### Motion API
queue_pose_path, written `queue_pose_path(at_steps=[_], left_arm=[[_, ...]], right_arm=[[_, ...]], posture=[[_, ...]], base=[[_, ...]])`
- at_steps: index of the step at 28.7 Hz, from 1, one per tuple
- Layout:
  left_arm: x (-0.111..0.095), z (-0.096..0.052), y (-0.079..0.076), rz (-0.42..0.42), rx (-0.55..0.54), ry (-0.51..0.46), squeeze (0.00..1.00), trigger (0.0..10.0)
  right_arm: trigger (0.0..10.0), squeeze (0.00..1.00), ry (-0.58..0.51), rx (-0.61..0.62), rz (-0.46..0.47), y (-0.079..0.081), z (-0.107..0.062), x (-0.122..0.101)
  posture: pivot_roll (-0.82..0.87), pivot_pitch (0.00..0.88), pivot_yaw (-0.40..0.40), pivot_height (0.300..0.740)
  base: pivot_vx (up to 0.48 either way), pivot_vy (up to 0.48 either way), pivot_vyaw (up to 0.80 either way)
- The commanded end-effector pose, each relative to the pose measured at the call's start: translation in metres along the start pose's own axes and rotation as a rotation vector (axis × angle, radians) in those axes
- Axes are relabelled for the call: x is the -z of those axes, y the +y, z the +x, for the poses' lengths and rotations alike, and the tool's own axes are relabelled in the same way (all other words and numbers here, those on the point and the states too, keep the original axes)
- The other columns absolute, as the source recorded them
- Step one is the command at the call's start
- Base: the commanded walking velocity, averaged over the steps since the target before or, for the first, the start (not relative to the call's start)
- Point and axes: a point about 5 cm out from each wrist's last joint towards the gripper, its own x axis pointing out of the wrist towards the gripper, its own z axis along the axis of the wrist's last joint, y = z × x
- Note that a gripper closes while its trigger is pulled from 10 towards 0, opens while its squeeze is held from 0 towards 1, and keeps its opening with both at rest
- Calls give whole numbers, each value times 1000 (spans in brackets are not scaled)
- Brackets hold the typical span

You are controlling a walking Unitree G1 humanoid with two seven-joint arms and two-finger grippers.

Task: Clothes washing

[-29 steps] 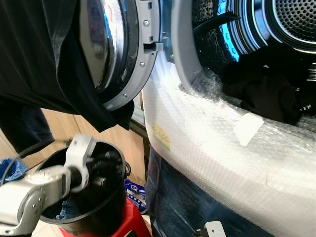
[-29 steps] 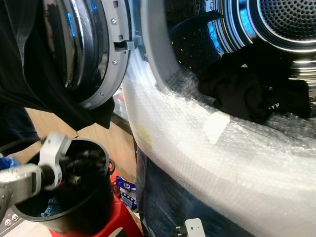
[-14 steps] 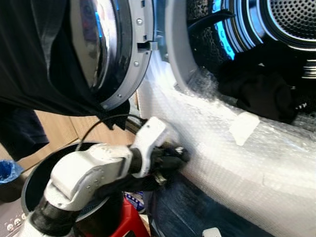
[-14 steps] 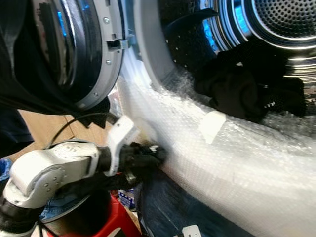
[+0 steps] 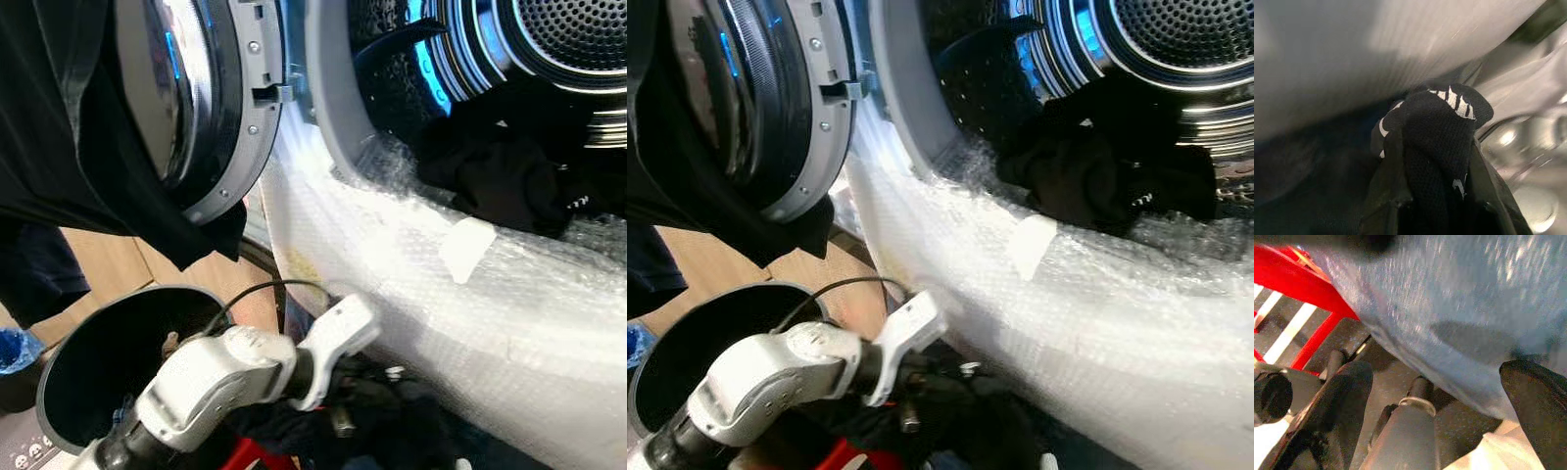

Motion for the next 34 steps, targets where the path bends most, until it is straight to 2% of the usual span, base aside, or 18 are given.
queue_pose_path(at_steps=[1, 2, 3, 4, 6, 8, 10, 14, 15, 18, 22, 27, 29, 31, 34], left_arm=[[23, 2, 4, 34, -66, 108, 0, 0], [23, 2, 4, 34, -66, 108, 0, 0], [44, 3, 13, 107, -161, 231, 0, 0], [53, 3, 18, 154, -205, 286, 0, 0], [74, 4, 21, 251, -217, 396, 0, 0], [77, 11, 14, 243, -158, 368, 0, 0], [71, 21, 11, 248, -124, 309, 0, 0], [47, 46, 7, 264, -77, 159, 0, 0], [42, 52, 5, 260, -65, 139, 0, 0], [27, 69, -6, 318, -1, 99, 0, 0], [17, 82, -17, 362, 51, 52, 0, 0], [16, 80, -15, 324, 38, -16, 0, 0], [20, 69, -7, 256, -9, -35, 0, 0], [23, 60, -3, 256, -25, -39, 0, 0], [38, 35, 9, 213, -65, 3, 0, 0]], right_arm=[[10000, 0, 2, -7, -4, 2, 0, 4], [10000, 0, 2, -7, -4, 2, 0, 4], [10000, 0, 11, -7, -5, 2, -1, 7], [10000, 0, 15, -7, -6, 2, -1, 8], [10000, 0, 18, -8, -9, 3, -1, 9], [10000, 0, 17, -7, -10, 4, -1, 9], [10000, 0, 15, -5, -9, 4, 0, 7], [10000, 0, 2, -1, -18, 6, 1, -1], [10000, 0, -6, 0, -18, 6, 2, -3], [10000, 0, -28, 6, -15, 6, 2, -10], [10000, 0, -28, 11, -14, 6, 2, -9], [10000, 0, -37, 16, -15, 7, 2, -8], [10000, 0, -47, 15, -20, 8, 2, -10], [10000, 0, -53, 24, -8, 7, 2, -11], [10000, 0, -112, 27, 8, 6, 3, -25]], posture=[[151, 22, 35, 740], [151, 22, 35, 740], [151, 21, 35, 740], [151, 21, 35, 740], [154, 12, 34, 740], [154, 12, 34, 740], [156, 1, 29, 740], [132, 0, 37, 740], [121, 0, 40, 740], [104, 0, 42, 740], [99, 0, 43, 740], [105, 0, 42, 740], [105, 0, 45, 740], [114, 0, 48, 740], [138, 0, 44, 740]], base=[[0, 0, 0], [0, 0, 0], [0, 0, 0], [0, 0, 0], [0, 0, 0], [0, 0, 0], [0, 0, 0], [0, 0, 0], [0, 0, 0], [0, 0, 0], [0, 0, 0], [0, 0, 0], [0, 0, 0], [0, 0, 0], [0, 0, 0]])
